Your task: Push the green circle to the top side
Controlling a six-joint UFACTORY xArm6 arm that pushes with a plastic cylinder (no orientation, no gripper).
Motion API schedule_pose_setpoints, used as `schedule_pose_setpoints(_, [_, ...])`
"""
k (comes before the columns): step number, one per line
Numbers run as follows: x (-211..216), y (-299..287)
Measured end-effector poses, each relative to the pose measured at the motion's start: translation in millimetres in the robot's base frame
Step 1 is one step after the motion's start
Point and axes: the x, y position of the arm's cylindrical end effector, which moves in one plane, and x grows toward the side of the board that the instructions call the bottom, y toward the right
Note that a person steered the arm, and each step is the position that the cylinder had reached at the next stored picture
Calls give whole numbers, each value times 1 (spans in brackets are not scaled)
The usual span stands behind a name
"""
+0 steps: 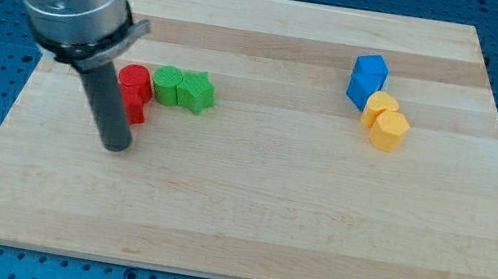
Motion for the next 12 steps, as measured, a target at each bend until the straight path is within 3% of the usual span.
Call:
schedule_pose_setpoints(1, [-18,26])
schedule_pose_setpoints(5, [-38,26])
schedule_pose_setpoints(12, [-118,57])
